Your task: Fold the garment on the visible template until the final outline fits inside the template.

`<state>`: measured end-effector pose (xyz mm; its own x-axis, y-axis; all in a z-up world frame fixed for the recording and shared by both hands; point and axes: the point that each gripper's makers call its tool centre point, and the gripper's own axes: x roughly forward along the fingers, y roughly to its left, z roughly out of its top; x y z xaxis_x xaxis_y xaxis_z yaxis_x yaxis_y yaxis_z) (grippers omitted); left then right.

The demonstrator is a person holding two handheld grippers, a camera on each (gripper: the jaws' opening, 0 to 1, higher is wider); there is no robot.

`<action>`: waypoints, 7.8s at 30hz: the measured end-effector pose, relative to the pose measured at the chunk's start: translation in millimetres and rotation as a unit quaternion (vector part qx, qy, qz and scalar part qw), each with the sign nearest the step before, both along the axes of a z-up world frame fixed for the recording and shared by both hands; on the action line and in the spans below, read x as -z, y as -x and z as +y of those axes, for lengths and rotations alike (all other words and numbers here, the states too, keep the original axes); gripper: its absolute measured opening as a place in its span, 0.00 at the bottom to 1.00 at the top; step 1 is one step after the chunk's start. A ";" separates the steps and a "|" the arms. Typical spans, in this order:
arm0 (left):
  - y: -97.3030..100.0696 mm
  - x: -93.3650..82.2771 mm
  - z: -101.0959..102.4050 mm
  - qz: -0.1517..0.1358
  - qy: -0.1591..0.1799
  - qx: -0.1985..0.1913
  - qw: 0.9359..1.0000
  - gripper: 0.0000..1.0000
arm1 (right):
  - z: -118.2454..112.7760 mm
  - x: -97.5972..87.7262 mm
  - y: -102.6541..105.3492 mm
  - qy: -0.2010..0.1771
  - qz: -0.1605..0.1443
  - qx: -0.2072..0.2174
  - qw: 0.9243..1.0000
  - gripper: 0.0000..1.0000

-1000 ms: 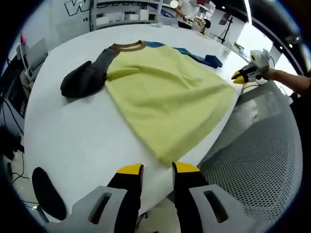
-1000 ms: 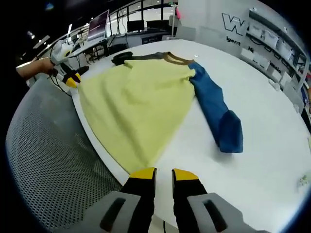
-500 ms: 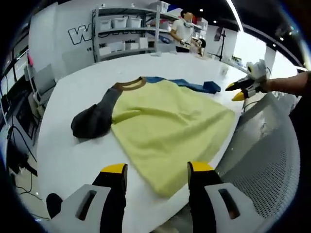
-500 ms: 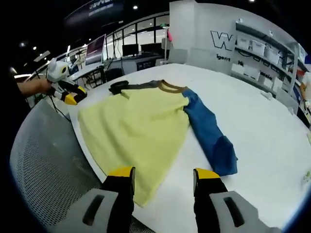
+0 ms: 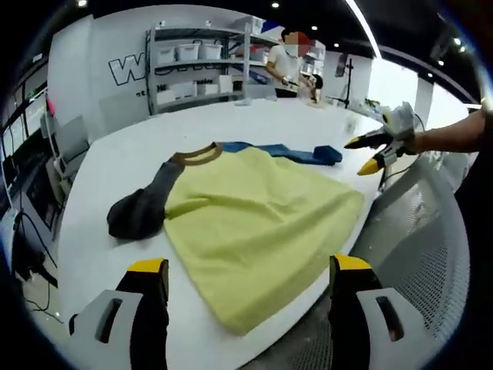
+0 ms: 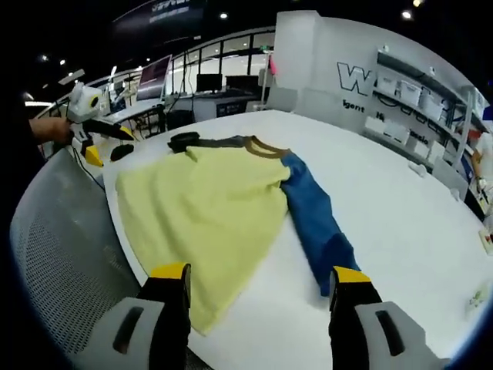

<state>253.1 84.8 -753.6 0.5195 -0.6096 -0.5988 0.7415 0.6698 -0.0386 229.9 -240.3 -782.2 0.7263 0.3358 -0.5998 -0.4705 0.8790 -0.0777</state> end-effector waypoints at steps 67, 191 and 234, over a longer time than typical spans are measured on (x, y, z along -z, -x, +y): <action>14.6 4.7 -7.2 -0.055 0.008 -0.040 0.998 0.99 | -49.3 22.9 -58.9 0.115 0.035 -0.008 0.993 0.61; 16.1 6.7 -12.2 -0.062 0.031 -0.016 0.997 0.96 | 175.2 -100.4 -231.1 -0.146 -0.076 -0.021 0.986 0.00; 11.1 9.7 -8.6 -0.054 0.037 -0.034 0.997 0.90 | 258.6 4.4 -263.7 -0.247 0.068 0.010 0.967 0.04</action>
<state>242.0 76.1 -763.3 0.6205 -0.6108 -0.4919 0.6965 0.7174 -0.0122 493.6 18.3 -786.6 0.6607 0.5929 -0.4603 -0.4301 0.8016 0.4153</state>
